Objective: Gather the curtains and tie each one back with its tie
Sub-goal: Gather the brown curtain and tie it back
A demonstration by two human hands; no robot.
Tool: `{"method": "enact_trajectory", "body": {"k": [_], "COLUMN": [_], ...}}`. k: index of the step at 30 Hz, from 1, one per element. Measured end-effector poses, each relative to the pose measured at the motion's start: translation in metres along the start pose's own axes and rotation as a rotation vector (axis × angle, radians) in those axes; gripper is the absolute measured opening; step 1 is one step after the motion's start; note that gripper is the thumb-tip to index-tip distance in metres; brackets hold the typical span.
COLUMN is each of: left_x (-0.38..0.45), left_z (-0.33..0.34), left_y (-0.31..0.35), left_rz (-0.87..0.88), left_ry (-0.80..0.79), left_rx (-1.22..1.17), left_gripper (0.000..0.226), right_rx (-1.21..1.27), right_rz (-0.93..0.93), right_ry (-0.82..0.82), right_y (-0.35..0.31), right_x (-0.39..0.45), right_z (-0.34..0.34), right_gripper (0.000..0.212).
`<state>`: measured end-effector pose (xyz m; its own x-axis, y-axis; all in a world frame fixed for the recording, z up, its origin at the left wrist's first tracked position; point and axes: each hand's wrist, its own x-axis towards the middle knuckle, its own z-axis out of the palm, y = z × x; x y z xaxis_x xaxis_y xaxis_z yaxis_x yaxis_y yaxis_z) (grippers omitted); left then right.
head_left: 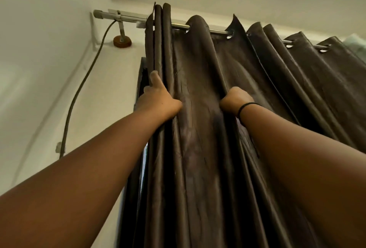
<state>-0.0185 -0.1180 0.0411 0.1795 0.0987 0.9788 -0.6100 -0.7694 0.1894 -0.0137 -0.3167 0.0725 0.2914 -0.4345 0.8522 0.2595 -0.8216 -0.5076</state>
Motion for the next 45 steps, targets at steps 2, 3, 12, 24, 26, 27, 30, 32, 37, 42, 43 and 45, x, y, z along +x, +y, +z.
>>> {"method": "enact_trajectory", "body": {"k": [2,3,12,24,26,27,30,32,37,42,43,45], "left_x": [-0.003,-0.005,-0.007,0.001,0.003,0.003,0.005,0.004,0.003,0.001,0.002,0.0], "left_z": [-0.004,-0.007,-0.038,-0.05,-0.043,-0.039,-0.026,-0.019,-0.004,-0.01,-0.012,-0.018], "left_y": [-0.007,-0.01,-0.058,-0.063,-0.06,-0.056,-0.042,-0.034,-0.022,-0.026,-0.027,-0.033], "left_rz": [0.047,0.07,0.1,-0.127,-0.152,-0.157,-0.116,-0.094,-0.053,-0.016,-0.013,-0.021], "left_ry": [0.024,0.021,-0.002,0.008,-0.056,-0.084,-0.098,-0.097,-0.092,-0.025,-0.011,0.007], "left_rx": [0.07,0.102,0.155,-0.167,-0.2,-0.207,-0.125,-0.104,-0.158,-0.139,-0.13,-0.123], "left_gripper": [0.092,0.087,0.052,0.068,0.078,0.081,0.069,0.06,0.065,0.043,0.039,0.032], "right_rx": [-0.04,-0.052,-0.035,0.503,0.624,0.68,0.588,0.227,0.083,0.055,0.053,0.046], "right_rz": [-0.083,-0.114,-0.499,-0.379,-0.409,-0.36,-0.309,-0.299,0.018,-0.242,-0.268,-0.364], "right_ry": [0.012,0.015,-0.134,-0.608,-0.736,-0.784,-0.506,-0.046,0.114,0.026,0.013,-0.037], "right_y": [-0.007,-0.012,-0.124,-0.159,-0.14,-0.129,-0.101,-0.084,-0.032,-0.035,-0.045,-0.073], "right_x": [-0.005,-0.01,-0.039,-0.067,-0.066,-0.057,-0.037,-0.019,0.005,0.008,0.005,-0.006], "right_z": [0.002,0.004,0.057,0.053,0.049,0.046,0.034,0.028,0.012,0.02,0.024,0.036], "right_gripper": [0.024,0.019,0.028,0.033,0.032,0.033,0.039,0.045,0.073,0.025,0.026,0.028]}}
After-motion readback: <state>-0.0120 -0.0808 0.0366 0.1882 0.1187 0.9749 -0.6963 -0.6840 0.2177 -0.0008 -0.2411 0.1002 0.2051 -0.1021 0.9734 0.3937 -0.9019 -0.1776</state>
